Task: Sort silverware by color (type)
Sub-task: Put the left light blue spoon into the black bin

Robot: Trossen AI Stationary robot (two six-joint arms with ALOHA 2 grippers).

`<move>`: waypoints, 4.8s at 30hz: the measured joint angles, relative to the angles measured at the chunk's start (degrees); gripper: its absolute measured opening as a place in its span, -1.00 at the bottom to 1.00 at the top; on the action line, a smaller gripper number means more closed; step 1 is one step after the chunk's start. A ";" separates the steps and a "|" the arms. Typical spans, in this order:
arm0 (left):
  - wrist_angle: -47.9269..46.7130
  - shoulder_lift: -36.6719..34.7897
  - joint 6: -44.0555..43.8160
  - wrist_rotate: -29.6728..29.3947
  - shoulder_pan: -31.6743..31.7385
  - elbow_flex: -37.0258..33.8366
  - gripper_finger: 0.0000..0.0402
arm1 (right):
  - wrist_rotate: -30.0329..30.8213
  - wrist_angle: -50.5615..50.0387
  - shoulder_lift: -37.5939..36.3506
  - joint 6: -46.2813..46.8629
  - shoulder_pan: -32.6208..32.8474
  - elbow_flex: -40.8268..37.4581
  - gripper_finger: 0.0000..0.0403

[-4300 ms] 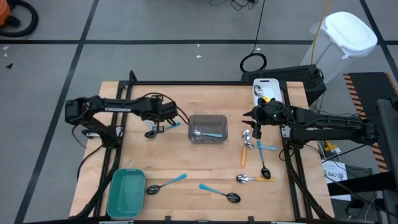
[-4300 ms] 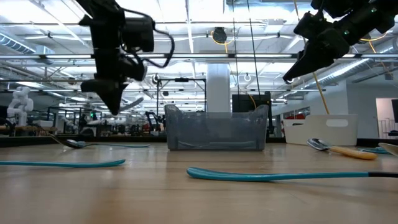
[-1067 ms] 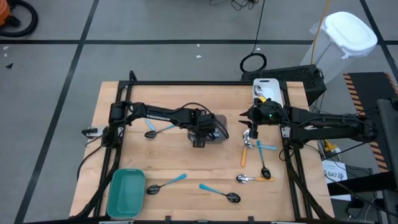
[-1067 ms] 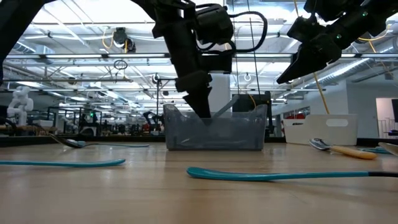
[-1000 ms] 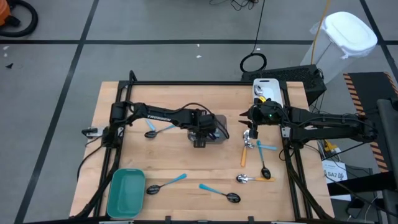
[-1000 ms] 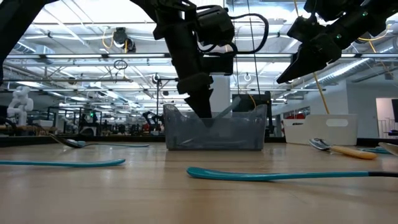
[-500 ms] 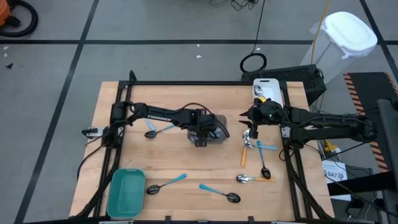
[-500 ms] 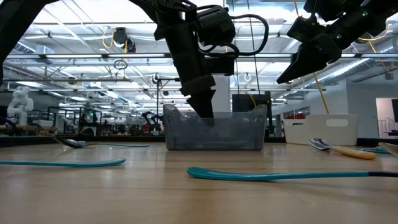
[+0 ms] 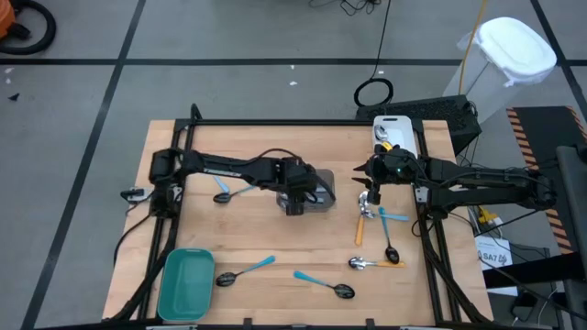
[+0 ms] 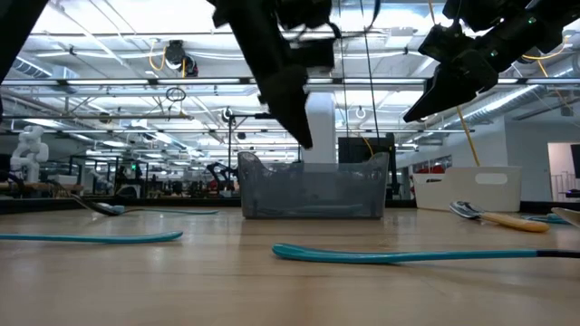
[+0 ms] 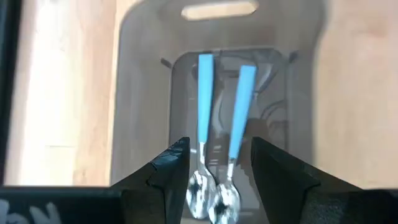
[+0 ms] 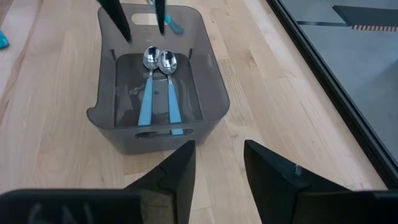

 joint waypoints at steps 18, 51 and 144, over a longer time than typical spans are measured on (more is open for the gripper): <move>-19.22 -12.76 1.52 0.02 3.98 0.00 -0.15 | -0.15 -4.61 -0.02 2.97 -0.01 0.04 -0.34; -14.23 -33.61 6.95 0.30 14.64 -39.09 -0.15 | -0.17 -1.28 -0.02 3.25 0.00 0.04 -0.34; -4.09 -26.16 37.76 -4.58 25.80 -52.81 -0.84 | 0.00 0.58 -0.02 1.36 -0.02 0.04 -0.34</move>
